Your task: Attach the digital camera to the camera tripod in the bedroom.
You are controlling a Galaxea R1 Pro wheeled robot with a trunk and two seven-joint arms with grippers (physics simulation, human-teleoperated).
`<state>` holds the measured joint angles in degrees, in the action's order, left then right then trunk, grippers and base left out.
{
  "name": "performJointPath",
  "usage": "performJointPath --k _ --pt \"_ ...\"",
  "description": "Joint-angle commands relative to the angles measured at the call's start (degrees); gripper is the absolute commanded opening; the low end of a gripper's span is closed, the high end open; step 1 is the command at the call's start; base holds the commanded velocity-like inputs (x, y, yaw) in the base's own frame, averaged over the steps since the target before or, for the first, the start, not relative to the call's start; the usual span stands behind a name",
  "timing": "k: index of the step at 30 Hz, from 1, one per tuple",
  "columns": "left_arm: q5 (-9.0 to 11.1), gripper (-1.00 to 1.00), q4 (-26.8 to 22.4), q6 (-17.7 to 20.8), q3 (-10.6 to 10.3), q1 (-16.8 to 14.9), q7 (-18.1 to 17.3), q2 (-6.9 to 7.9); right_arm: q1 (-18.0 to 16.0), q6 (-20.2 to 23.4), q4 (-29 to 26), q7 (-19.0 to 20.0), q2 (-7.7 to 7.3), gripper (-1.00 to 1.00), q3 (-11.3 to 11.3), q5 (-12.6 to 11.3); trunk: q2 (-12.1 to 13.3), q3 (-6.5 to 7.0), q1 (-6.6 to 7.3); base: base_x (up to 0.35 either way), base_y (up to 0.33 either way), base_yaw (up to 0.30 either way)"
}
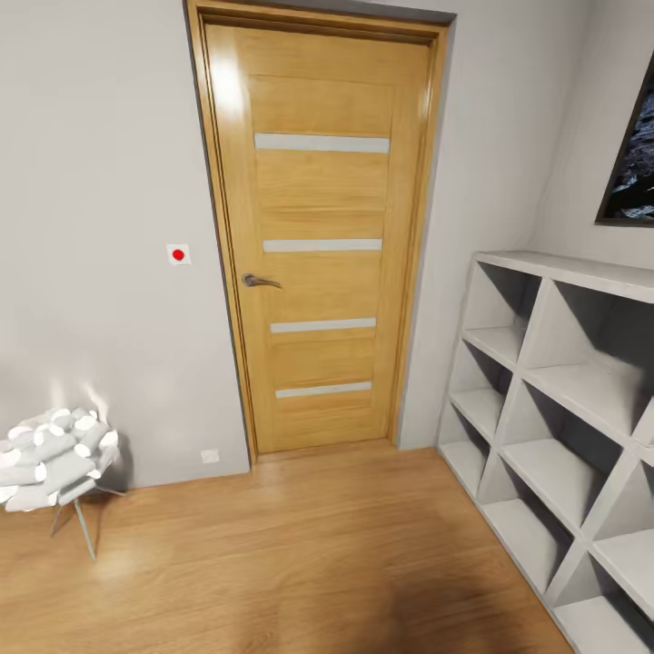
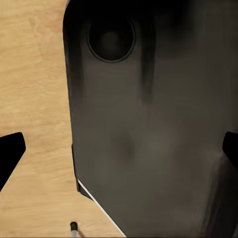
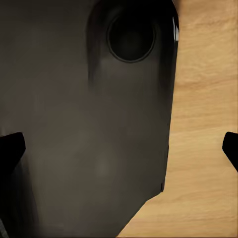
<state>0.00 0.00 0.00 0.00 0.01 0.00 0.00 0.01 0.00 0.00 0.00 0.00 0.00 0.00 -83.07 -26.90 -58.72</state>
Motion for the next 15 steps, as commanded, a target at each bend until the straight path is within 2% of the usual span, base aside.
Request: performJointPath --k 1,4,15 --pt "0.3 1.00 -0.3 -0.3 0.3 0.3 -0.3 -0.33 0.1 -0.2 -0.3 0.0 -0.23 1.00 0.3 0.3 0.0 -0.03 0.00 0.000 0.000 0.000" --pt "1.3 1.00 -1.3 -0.6 1.1 0.2 -0.7 -0.60 0.0 -0.2 -0.6 0.0 -0.24 1.00 0.4 0.3 0.0 -0.03 0.00 0.000 0.000 0.000" --pt "0.5 1.00 -1.8 -0.7 0.8 0.1 -0.7 -0.70 0.0 -0.2 -0.5 0.0 -0.13 1.00 0.3 0.3 0.0 -0.03 0.00 0.000 0.000 0.000"
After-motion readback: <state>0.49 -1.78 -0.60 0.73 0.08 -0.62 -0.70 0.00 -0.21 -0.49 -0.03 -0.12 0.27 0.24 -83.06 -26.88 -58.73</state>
